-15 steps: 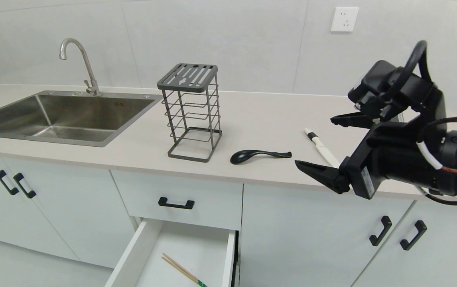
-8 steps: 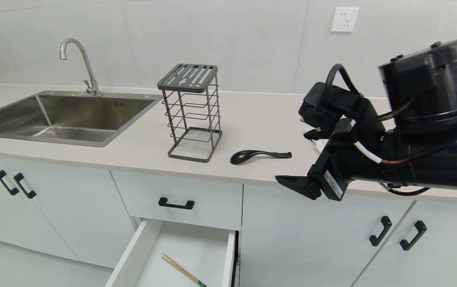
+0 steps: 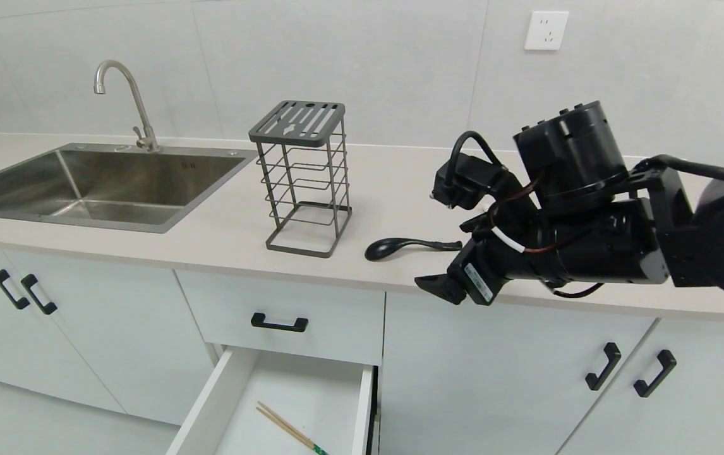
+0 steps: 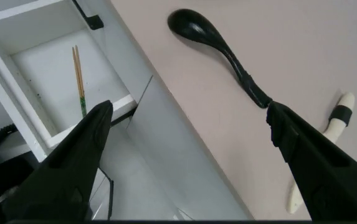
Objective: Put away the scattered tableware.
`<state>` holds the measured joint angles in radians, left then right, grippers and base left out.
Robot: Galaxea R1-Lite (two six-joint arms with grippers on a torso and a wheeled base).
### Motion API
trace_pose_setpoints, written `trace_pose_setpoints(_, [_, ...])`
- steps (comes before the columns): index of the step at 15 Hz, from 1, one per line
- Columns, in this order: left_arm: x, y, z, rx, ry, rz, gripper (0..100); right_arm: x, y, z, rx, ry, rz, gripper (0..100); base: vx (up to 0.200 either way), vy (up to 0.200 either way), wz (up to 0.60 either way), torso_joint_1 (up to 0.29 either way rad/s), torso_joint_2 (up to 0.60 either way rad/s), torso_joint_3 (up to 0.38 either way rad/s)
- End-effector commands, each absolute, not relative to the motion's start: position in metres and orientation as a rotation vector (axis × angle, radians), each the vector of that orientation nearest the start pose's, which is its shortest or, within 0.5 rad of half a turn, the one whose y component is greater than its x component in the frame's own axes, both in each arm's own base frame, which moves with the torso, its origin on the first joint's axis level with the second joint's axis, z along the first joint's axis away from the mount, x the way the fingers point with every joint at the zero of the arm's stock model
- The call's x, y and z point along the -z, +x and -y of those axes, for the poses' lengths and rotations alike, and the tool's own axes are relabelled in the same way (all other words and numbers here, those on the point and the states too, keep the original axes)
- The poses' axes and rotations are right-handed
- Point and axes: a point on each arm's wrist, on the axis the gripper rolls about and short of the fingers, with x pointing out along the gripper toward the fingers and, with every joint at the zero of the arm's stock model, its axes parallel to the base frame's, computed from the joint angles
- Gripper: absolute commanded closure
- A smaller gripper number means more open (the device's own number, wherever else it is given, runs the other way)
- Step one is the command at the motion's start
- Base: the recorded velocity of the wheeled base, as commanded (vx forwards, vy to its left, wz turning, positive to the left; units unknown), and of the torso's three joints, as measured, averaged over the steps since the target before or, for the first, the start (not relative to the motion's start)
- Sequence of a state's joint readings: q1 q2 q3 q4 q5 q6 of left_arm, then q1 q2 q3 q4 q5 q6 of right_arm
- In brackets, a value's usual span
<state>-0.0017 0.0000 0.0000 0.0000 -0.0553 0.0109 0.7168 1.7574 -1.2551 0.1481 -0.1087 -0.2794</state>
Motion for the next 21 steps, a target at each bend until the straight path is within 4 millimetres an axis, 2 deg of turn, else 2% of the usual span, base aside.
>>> trace_pose_setpoints(1, [-0.076,-0.023,0.001,0.057,0.011,-0.001,0,-0.205,0.263,-0.218,-0.645,-0.493,-0.544,0,0.0,0.0,0.0,0.0,0.0,0.0])
trace_pose_setpoints(4, [-0.076,-0.023,0.001,0.057,0.011,-0.001,0,-0.21,0.282,-0.221,-0.609,-0.441,-0.525,0,0.0,0.0,0.0,0.0,0.0,0.0])
trace_pose_setpoints(7, [-0.076,-0.023,0.001,0.057,0.011,-0.001,0,-0.202,0.288,-0.227,-0.591,-0.346,-0.566,0,0.0,0.0,0.0,0.0,0.0,0.0])
trace_pose_setpoints(9, [-0.076,-0.023,0.001,0.057,0.011,-0.001,0,-0.195,0.295,-0.232,-0.627,-0.35,-0.583,0,0.0,0.0,0.0,0.0,0.0,0.0])
trace_pose_setpoints(15, [-0.076,-0.023,0.001,0.057,0.011,-0.001,0,-0.184,0.296,-0.234,-0.698,-0.367,-0.64,0,0.0,0.0,0.0,0.0,0.0,0.0])
trace_pose_setpoints(17, [-0.076,-0.023,0.001,0.057,0.011,-0.001,0,-0.176,0.303,-0.238,-0.7,-0.353,-0.656,0,0.0,0.0,0.0,0.0,0.0,0.0])
trace_pose_setpoints(21, [-0.076,-0.023,0.001,0.057,0.011,-0.001,0,-0.167,0.325,-0.231,-0.656,-0.339,-0.659,0,0.0,0.0,0.0,0.0,0.0,0.0])
